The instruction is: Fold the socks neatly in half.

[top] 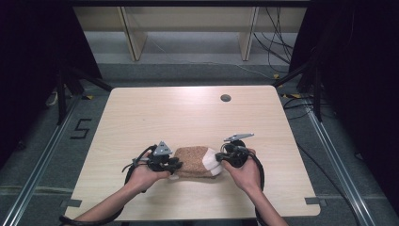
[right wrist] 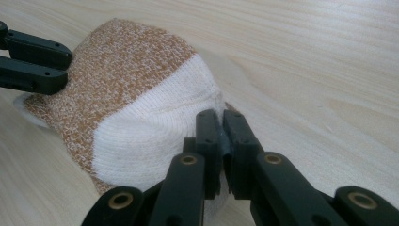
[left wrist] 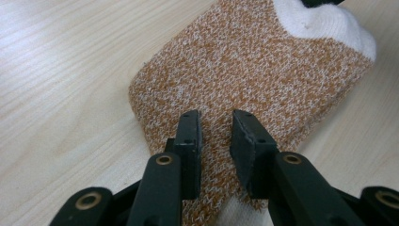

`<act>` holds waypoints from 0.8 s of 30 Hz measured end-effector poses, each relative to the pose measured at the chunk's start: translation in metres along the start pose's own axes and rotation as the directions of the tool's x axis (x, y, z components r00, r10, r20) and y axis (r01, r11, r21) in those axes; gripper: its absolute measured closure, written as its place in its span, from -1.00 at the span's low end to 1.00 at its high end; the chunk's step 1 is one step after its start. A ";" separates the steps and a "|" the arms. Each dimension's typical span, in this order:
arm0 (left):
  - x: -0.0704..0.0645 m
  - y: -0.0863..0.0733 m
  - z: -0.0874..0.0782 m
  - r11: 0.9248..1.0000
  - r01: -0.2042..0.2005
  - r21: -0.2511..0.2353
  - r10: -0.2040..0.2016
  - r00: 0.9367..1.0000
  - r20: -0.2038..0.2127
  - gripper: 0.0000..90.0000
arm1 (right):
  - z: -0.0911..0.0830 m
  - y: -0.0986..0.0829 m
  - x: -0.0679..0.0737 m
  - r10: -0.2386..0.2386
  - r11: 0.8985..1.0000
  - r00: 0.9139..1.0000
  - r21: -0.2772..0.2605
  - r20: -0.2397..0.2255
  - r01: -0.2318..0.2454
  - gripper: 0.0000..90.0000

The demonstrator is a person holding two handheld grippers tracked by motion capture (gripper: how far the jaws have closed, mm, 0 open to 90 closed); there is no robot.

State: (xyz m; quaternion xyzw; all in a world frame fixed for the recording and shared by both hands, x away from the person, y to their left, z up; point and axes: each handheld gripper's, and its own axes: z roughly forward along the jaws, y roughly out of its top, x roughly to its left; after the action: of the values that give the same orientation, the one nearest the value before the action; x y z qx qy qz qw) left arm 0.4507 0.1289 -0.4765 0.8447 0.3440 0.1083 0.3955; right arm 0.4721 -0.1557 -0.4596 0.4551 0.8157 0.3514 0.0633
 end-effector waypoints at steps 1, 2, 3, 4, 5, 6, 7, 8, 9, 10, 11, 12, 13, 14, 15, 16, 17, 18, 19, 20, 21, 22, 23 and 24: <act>0.000 0.000 0.000 1.000 0.000 -0.001 0.000 1.000 -0.002 0.59 | 0.000 0.000 0.000 -0.001 1.000 1.000 -0.004 0.003 0.001 0.90; 0.000 0.000 0.000 1.000 0.000 -0.003 0.000 1.000 -0.003 0.58 | 0.000 0.000 0.000 0.003 1.000 1.000 -0.002 0.004 -0.003 0.90; 0.000 0.000 0.000 1.000 0.001 -0.007 -0.001 1.000 -0.003 0.58 | 0.001 0.000 0.000 -0.010 1.000 1.000 -0.005 0.005 0.010 0.90; 0.000 -0.001 0.000 1.000 0.001 -0.009 -0.001 1.000 -0.003 0.57 | 0.001 0.000 0.000 -0.009 1.000 1.000 -0.004 0.006 0.009 0.90; -0.001 -0.001 -0.001 1.000 0.005 -0.014 -0.005 1.000 -0.011 0.56 | 0.001 0.000 0.001 -0.003 1.000 1.000 -0.004 0.012 0.003 0.90; 0.000 -0.001 -0.001 1.000 0.004 -0.016 -0.005 1.000 -0.006 0.55 | -0.001 0.000 0.001 -0.003 1.000 1.000 -0.005 0.025 0.003 0.90; 0.000 -0.001 -0.001 1.000 0.008 -0.023 -0.009 1.000 -0.006 0.53 | -0.001 -0.001 0.002 0.005 1.000 1.000 -0.009 0.028 -0.004 0.90; 0.000 -0.001 -0.001 1.000 0.007 -0.030 -0.007 1.000 -0.006 0.51 | 0.000 -0.001 0.002 0.006 1.000 1.000 -0.022 0.029 -0.005 0.89; 0.001 0.000 -0.002 0.999 0.008 -0.037 -0.008 1.000 -0.004 0.47 | 0.000 -0.001 0.001 -0.003 1.000 1.000 -0.020 0.021 0.003 0.88; 0.001 0.001 -0.003 0.999 0.008 -0.047 -0.008 1.000 -0.009 0.42 | -0.001 -0.001 0.001 -0.003 1.000 1.000 -0.022 0.020 0.003 0.87; 0.003 0.001 -0.004 0.998 0.008 -0.058 -0.008 1.000 -0.006 0.36 | -0.001 -0.001 0.001 -0.002 1.000 1.000 -0.024 0.020 0.003 0.85; 0.004 0.002 -0.005 0.997 0.016 -0.069 -0.017 1.000 -0.012 0.29 | -0.001 -0.001 0.001 -0.003 1.000 1.000 -0.025 0.024 0.003 0.82; 0.006 0.003 -0.007 0.996 0.021 -0.083 -0.022 1.000 -0.013 0.22 | -0.002 -0.001 0.001 -0.009 1.000 1.000 -0.025 0.026 0.010 0.77; 0.007 0.004 -0.009 0.995 0.024 -0.098 -0.026 0.999 -0.020 0.15 | -0.002 -0.001 0.002 -0.010 0.999 0.999 -0.042 0.036 0.011 0.66; 0.007 0.005 -0.010 0.993 0.032 -0.116 -0.035 0.999 -0.024 0.08 | -0.003 -0.001 0.001 -0.018 0.998 0.999 -0.057 0.043 0.021 0.58; 0.008 0.006 -0.012 0.994 0.017 -0.109 -0.021 0.999 -0.033 0.01 | -0.003 -0.002 0.002 0.009 0.997 0.999 -0.071 0.036 -0.007 0.52; 0.009 0.006 -0.014 0.994 0.008 -0.113 -0.012 0.999 -0.034 -0.04 | -0.005 -0.001 0.001 0.022 0.998 0.999 -0.059 0.028 -0.020 0.46; 0.009 0.006 -0.015 0.993 -0.001 -0.117 -0.004 0.999 -0.039 -0.09 | -0.006 -0.001 0.000 0.022 0.997 0.999 -0.076 0.035 -0.019 0.41; 0.008 0.006 -0.017 0.992 -0.001 -0.125 -0.004 0.999 -0.043 -0.14 | -0.007 -0.001 0.000 0.034 0.997 0.999 -0.072 0.030 -0.032 0.36; 0.009 0.006 -0.018 0.992 -0.011 -0.123 0.004 0.999 -0.053 -0.19 | -0.008 -0.001 0.001 0.048 0.997 0.998 -0.066 0.035 -0.045 0.33; 0.008 0.007 -0.019 0.991 0.001 -0.134 -0.008 0.999 -0.051 -0.23 | -0.008 -0.001 -0.001 0.038 0.996 0.999 -0.076 0.029 -0.036 0.31; 0.008 0.006 -0.020 0.989 -0.002 -0.146 -0.007 0.998 -0.060 -0.27 | -0.009 -0.001 0.000 0.045 0.996 0.998 -0.076 0.032 -0.042 0.28; 0.009 0.006 -0.021 0.989 -0.005 -0.145 -0.004 0.998 -0.057 -0.30 | -0.009 -0.001 0.000 0.030 0.996 0.999 -0.085 0.037 -0.027 0.26; 0.009 0.006 -0.023 0.989 -0.012 -0.149 0.002 0.998 -0.066 -0.32 | -0.009 -0.001 0.000 0.059 0.995 0.998 -0.083 0.034 -0.056 0.23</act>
State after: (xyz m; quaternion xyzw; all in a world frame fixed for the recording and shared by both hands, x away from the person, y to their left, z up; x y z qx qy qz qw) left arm 0.4503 0.1455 -0.4577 0.8099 0.3448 0.1627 0.4457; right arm 0.4673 -0.1604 -0.4537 0.4817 0.7858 0.3781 0.0865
